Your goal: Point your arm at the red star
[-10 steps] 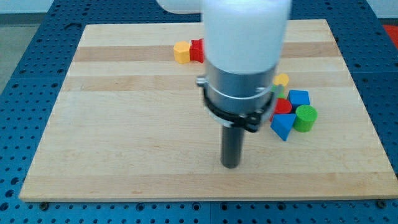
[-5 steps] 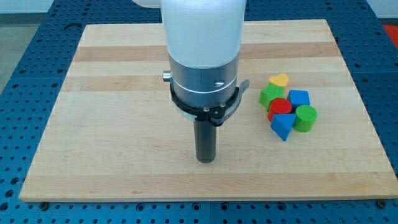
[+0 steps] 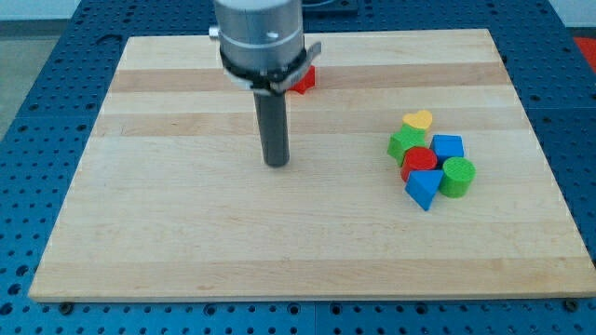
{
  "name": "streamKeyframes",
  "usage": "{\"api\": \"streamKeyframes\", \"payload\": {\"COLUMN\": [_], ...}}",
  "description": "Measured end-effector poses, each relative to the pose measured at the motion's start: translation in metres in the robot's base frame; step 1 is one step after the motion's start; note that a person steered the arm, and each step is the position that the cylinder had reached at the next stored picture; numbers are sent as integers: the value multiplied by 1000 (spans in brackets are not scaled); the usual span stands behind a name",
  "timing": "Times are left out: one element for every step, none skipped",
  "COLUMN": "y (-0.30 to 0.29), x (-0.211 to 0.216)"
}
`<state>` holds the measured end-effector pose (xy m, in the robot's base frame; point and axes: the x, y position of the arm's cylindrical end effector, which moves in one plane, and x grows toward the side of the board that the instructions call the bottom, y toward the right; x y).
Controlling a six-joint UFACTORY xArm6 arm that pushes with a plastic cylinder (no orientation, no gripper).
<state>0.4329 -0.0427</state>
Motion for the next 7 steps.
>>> {"api": "streamKeyframes", "payload": {"y": [11,13,85,127,114,63,23], "x": [-46,-56,-63,-108,-169,-204,-179]}}
